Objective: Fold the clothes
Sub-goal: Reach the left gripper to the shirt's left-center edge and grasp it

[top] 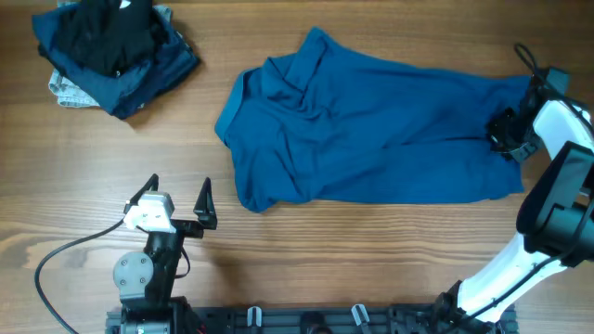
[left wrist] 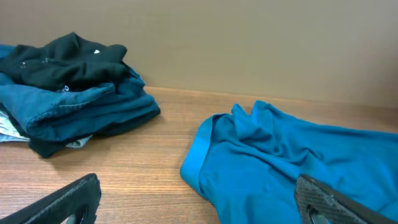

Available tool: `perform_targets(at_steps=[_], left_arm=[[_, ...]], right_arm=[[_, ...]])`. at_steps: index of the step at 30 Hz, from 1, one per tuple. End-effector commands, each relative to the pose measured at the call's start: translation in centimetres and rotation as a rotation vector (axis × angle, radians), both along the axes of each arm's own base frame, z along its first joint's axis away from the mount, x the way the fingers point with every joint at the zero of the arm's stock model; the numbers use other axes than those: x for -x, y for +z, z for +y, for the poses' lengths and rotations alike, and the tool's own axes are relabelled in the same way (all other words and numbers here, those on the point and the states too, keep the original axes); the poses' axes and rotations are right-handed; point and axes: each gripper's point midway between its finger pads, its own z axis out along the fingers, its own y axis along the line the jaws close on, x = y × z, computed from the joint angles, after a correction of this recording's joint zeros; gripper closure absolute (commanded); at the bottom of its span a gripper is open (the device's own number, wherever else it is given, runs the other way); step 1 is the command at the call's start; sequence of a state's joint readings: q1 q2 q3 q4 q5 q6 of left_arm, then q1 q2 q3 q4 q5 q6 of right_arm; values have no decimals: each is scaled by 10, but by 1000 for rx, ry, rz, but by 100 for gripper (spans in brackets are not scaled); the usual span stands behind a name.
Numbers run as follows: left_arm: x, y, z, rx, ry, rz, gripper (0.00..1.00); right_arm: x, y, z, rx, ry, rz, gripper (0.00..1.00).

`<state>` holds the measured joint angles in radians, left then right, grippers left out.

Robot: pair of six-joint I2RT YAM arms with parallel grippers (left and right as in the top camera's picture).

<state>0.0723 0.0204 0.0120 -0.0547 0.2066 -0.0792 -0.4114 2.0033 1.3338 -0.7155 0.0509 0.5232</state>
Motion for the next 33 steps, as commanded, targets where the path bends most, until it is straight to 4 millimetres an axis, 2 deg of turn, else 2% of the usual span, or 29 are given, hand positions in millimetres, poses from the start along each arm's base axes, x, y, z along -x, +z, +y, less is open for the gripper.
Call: perform_targets(at_steps=[1, 4, 7, 9, 11, 13, 18, 23, 26, 29, 31, 33], left_arm=[[0, -2, 3, -20, 14, 0, 0], [-1, -1, 11, -23, 60, -3, 0], [-1, -3, 8, -22, 41, 5, 0], [-1, 4, 5, -21, 26, -26, 0], [5, 27, -24, -20, -148, -123, 0], [20, 60, -51, -50, -312, -268, 0], [31, 99, -56, 72, -353, -328, 0], [28, 135, -56, 111, -351, -207, 0], [29, 167, -69, 107, -440, -198, 0], [41, 199, -92, 100, -620, -258, 0], [40, 209, -96, 97, -658, -264, 0], [30, 213, -95, 134, -653, -204, 0]], right_arm=[[4, 21, -5, 41, -7, -14, 73], [8, 21, -3, 35, 4, 3, 73], [11, 20, -2, 31, 17, 18, 74], [13, 20, -1, 28, 18, 24, 75], [14, 19, -1, 25, 17, 29, 76], [16, 19, 0, 23, 18, 36, 76], [16, 19, 0, 21, 18, 38, 76], [17, 19, 1, 19, 18, 42, 75], [19, 19, 1, 17, 19, 48, 75], [19, 19, 2, 14, 19, 47, 75], [18, 19, 3, 10, 21, 45, 75], [19, 18, 3, 10, 23, 48, 75]])
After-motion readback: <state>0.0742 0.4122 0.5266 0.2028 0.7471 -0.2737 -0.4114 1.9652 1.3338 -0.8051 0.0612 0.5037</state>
